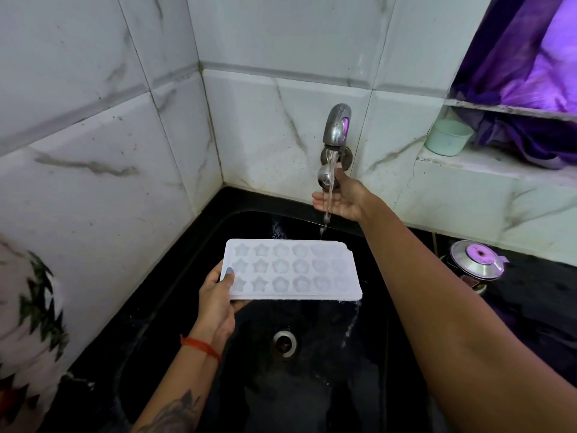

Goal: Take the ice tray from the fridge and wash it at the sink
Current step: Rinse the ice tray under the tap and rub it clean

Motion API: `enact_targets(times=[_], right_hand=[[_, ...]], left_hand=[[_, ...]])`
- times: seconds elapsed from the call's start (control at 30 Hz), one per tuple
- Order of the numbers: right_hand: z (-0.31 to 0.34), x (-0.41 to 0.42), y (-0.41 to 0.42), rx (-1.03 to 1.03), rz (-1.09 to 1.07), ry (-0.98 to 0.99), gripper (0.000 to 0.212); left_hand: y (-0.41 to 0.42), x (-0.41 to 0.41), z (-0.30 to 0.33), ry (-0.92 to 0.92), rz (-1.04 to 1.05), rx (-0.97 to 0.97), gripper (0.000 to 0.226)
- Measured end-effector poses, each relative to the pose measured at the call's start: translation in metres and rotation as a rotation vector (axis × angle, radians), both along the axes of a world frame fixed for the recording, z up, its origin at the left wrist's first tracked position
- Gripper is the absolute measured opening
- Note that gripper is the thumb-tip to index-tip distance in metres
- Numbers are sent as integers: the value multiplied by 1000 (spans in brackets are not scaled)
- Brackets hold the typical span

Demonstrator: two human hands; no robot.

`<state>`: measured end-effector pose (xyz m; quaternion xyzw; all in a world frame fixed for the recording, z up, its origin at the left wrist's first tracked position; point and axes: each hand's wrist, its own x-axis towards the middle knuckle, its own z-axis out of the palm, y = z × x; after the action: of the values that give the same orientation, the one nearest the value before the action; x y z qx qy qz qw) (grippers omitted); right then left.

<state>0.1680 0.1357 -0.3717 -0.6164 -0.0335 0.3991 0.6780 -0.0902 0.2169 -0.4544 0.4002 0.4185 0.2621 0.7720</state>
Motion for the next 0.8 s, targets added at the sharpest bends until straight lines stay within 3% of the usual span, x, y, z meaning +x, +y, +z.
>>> enact_targets(times=[0.13,0.23,0.57,0.8], right_hand=[[-17,-14,-28,-388,73,-439,48],[-30,-34,-56,-505,56,-640,41],[-58,-110,-114,-399,174,-724,32],[-56,-123,-125,-352,61,-713,21]], left_hand=[[-3,-2,3,15,-14,30,33],[-7,-6,5,23,-11,31,32],[-20,-25,14,9,-15,20,32],[-27,-41,28,14,-72,47,23]])
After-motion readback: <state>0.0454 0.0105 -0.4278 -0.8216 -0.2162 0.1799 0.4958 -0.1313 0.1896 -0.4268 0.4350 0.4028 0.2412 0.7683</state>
